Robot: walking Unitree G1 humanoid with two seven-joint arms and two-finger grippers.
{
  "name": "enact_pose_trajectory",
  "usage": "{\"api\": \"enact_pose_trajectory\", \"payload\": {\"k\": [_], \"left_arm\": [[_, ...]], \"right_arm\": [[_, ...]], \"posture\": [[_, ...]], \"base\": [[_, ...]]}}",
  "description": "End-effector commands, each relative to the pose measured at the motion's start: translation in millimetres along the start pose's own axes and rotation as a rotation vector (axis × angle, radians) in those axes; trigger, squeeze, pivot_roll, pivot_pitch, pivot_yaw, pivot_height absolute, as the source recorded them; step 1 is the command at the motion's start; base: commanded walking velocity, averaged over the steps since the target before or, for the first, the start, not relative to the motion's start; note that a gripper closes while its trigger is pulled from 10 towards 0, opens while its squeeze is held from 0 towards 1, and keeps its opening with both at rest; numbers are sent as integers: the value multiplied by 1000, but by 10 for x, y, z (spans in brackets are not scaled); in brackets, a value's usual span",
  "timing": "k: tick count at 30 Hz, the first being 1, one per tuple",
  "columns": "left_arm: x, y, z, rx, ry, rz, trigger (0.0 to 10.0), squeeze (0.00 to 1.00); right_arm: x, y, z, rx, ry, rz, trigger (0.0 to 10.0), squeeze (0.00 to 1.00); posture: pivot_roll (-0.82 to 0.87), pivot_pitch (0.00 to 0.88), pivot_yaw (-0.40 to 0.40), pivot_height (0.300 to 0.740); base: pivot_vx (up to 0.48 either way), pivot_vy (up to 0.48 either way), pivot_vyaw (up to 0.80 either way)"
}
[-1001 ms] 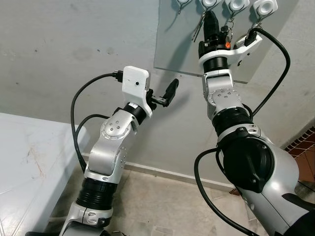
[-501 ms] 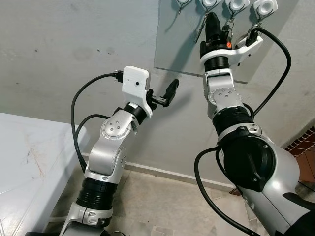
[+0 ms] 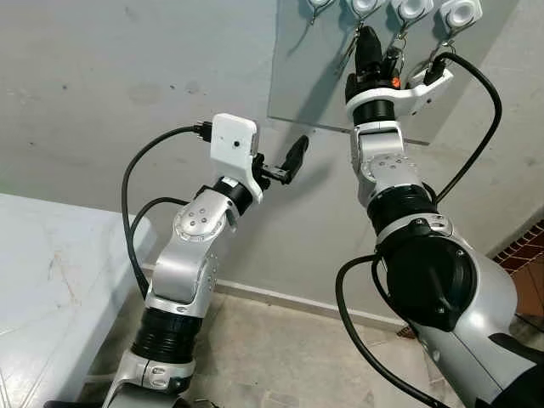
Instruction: Hang keys on a hook
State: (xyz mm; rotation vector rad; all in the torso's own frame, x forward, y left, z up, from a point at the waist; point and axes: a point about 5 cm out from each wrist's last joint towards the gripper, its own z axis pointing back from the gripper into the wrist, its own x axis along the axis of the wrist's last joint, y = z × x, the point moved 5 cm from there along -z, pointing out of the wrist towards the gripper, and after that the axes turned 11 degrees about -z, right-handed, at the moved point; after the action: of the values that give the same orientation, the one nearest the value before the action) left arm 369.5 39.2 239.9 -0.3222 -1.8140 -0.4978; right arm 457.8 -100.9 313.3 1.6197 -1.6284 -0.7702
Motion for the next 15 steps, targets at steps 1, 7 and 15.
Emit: {"api": "enact_pose_trajectory", "payload": {"k": [1, 7, 15], "left_arm": [[11, -2, 19, 7, 1, -2, 10000, 0], [-63, 30, 52, 27, 24, -2, 10000, 0], [-400, 122, 182, 109, 124, 5, 10000, 0]], "right_arm": [[-54, 27, 11, 30, 37, 65, 10000, 1000], [-141, -55, 115, 42, 100, 168, 10000, 1000], [-167, -363, 427, -6, 176, 330, 10000, 1000]], "posture": [[31, 99, -40, 732], [29, 97, -39, 732], [33, 92, -36, 732]], "base": [[0, 0, 0], [0, 0, 0], [0, 0, 0]]}}
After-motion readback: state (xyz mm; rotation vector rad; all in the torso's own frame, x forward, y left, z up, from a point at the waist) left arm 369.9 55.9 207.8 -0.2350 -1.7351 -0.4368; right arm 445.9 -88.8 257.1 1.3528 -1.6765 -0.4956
